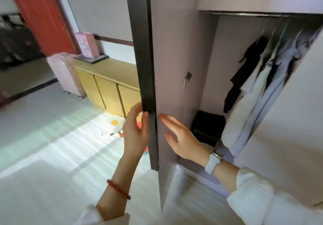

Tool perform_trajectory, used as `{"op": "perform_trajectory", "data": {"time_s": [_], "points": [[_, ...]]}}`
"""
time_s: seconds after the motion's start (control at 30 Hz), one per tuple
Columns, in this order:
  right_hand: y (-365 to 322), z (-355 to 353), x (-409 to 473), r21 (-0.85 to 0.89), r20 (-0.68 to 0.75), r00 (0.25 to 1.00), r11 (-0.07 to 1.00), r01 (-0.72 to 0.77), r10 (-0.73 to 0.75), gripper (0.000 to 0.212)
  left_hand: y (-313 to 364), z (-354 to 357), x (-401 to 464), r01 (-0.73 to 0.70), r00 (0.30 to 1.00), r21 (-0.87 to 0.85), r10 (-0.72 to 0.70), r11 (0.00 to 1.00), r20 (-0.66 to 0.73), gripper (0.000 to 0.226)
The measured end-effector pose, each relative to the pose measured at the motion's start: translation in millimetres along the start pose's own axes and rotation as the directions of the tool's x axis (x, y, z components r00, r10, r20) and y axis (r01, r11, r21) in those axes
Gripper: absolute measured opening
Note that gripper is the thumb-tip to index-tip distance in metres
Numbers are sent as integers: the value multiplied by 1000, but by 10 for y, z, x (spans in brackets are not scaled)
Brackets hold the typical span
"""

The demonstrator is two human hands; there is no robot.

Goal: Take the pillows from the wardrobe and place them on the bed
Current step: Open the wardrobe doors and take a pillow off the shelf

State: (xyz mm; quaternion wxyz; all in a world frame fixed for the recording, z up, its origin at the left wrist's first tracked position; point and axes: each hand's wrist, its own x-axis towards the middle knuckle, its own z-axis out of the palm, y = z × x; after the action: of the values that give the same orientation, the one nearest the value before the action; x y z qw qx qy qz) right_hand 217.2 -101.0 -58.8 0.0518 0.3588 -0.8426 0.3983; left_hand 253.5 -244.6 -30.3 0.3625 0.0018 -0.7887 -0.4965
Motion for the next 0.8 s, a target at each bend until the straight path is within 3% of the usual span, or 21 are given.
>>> {"op": "perform_trajectory", "data": {"time_s": [0.17,0.27,0.33,0.43,0.53,0.63,0.8], "points": [[-71,172,325,-37,88,996,999,7,-4,49,-156,-171,152,102,986,108,-87,989,-139,36],[-55,128,359,-28,41,999,999,-15,16,42,-154,-85,32,89,954,263,-7,961,-300,41],[12,10,304,-36,-5,999,999,-33,33,38,-125,67,-137,35,953,294,57,955,-298,39],[244,-293,80,-82,-71,993,992,-95,90,33,-102,433,-378,-80,992,296,104,952,-67,36],[577,-691,-273,-137,-150,968,966,-220,199,31,-47,922,-429,-73,988,254,36,964,149,36],[894,-1185,-628,-180,-290,908,915,-361,302,29,124,1541,-284,-95,954,214,27,972,300,32],[1240,-2249,-1032,-258,-525,782,813,-522,336,26,730,2765,141,-308,834,64,237,949,499,34]]}}
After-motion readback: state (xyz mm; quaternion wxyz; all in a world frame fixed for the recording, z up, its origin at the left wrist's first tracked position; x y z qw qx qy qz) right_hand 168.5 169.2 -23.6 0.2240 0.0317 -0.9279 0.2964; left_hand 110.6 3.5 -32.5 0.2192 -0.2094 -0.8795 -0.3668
